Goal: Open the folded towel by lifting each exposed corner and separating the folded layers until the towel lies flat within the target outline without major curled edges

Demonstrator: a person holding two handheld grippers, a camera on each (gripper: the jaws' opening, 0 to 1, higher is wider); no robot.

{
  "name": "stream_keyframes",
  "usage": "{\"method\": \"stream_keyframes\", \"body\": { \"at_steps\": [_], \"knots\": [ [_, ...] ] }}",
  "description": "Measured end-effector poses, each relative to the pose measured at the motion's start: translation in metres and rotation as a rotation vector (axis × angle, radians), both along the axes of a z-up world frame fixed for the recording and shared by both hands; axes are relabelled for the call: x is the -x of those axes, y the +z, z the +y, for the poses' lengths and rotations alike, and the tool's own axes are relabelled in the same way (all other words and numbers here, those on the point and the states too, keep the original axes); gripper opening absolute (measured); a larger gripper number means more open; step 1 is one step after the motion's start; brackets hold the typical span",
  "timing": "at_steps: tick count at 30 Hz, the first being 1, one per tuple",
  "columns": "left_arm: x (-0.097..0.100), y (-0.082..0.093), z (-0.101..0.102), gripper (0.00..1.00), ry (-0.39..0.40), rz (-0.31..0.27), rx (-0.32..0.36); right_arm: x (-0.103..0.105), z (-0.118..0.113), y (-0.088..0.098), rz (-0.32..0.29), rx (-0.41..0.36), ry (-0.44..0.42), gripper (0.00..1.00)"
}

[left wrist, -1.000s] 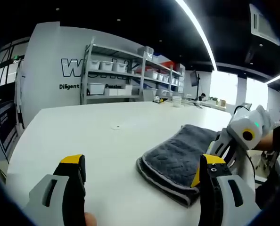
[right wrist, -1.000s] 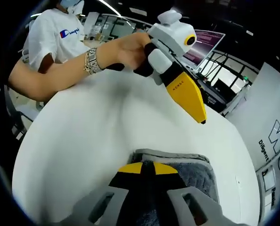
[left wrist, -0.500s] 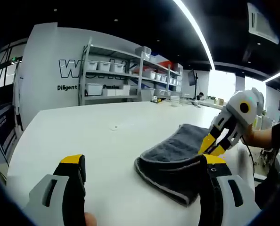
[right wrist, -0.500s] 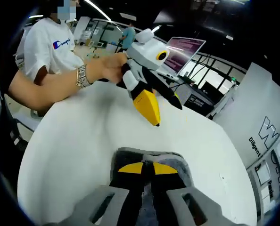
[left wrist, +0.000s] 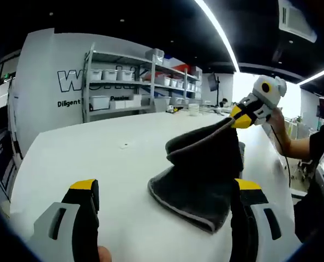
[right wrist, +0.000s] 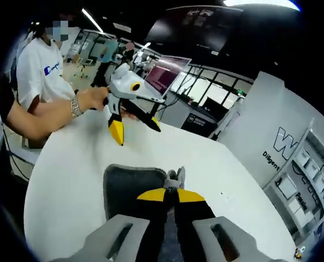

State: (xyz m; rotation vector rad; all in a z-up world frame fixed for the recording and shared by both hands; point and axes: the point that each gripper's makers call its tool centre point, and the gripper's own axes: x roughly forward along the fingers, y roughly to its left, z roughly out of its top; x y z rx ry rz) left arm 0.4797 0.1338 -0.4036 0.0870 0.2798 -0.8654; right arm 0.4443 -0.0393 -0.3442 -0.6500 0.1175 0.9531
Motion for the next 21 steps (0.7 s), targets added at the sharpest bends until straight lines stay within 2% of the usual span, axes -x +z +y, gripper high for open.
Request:
{"method": "stream_keyframes", "body": {
  "at_steps": [7,21],
  "knots": [
    [0.003,-0.009,-0.006,0.99,-0.036,0.017,-0.039,-0.002,-0.042,0.023,-0.051,-0.015,-0.082,0.01],
    [0.004,-0.013,-0.006,0.99,-0.041,0.030,-0.043,0.003,-0.135,0.059,-0.140,-0.080,-0.253,0.01]
  ]
}}
